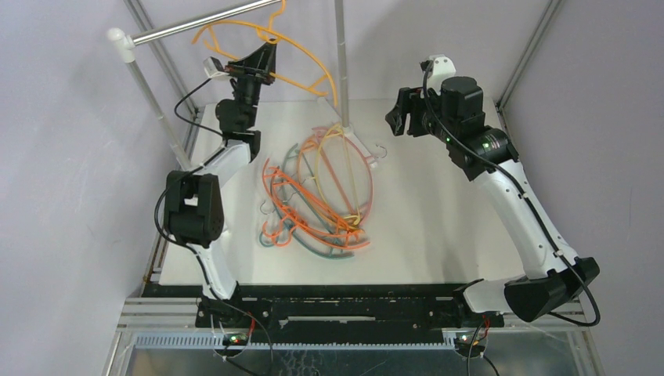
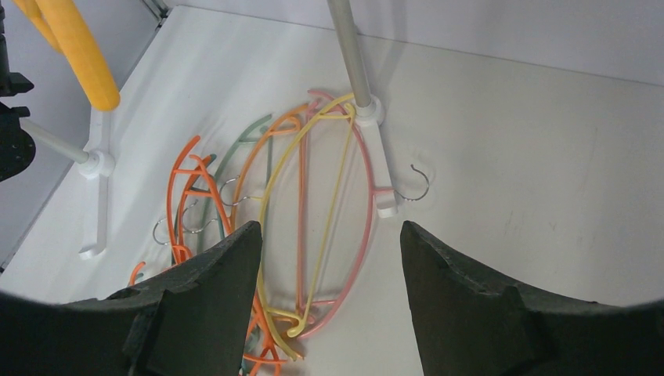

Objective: Organize the hangers

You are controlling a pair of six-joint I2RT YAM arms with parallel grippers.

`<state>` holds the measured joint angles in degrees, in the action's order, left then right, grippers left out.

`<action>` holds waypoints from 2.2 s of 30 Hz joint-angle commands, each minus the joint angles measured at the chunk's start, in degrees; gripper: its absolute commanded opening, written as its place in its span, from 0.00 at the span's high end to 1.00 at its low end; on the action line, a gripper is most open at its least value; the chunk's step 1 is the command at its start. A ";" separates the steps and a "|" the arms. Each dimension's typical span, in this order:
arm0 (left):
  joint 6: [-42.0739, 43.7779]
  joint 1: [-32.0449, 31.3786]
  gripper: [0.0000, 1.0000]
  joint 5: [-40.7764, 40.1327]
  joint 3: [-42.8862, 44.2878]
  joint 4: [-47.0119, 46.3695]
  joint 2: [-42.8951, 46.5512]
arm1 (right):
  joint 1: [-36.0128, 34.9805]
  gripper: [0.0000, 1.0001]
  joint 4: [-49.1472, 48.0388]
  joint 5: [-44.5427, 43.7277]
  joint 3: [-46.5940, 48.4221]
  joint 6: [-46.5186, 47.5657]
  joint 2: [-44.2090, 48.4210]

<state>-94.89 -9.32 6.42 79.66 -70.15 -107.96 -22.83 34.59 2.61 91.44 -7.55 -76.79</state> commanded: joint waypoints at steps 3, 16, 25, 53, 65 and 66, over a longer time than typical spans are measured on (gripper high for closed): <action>-1.85 0.41 1.00 -0.14 8.28 9.79 -3.21 | 0.70 0.27 -0.13 0.11 2.25 0.09 -0.63; 9.69 -1.51 0.95 12.66 23.28 38.42 -9.67 | 2.80 0.27 -0.48 0.70 1.05 0.11 -1.13; 13.58 -1.73 0.39 17.49 38.19 45.70 -17.22 | 3.91 0.27 -0.84 1.18 0.56 -0.03 -1.37; 16.76 9.17 0.00 22.19 4.31 24.51 7.59 | 2.72 0.13 -2.20 4.17 -0.74 -0.57 -2.93; 43.34 11.61 0.00 22.74 -5.18 52.49 20.05 | -2.03 0.14 0.50 1.84 -0.21 1.06 -3.49; 46.91 11.68 0.00 21.59 -5.98 56.78 21.56 | -2.47 0.14 0.64 1.50 -0.52 1.19 -3.46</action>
<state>-65.78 1.45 30.33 76.16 -28.84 -95.26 -23.16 35.22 5.91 90.13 -7.53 -80.42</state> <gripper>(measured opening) 0.995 0.865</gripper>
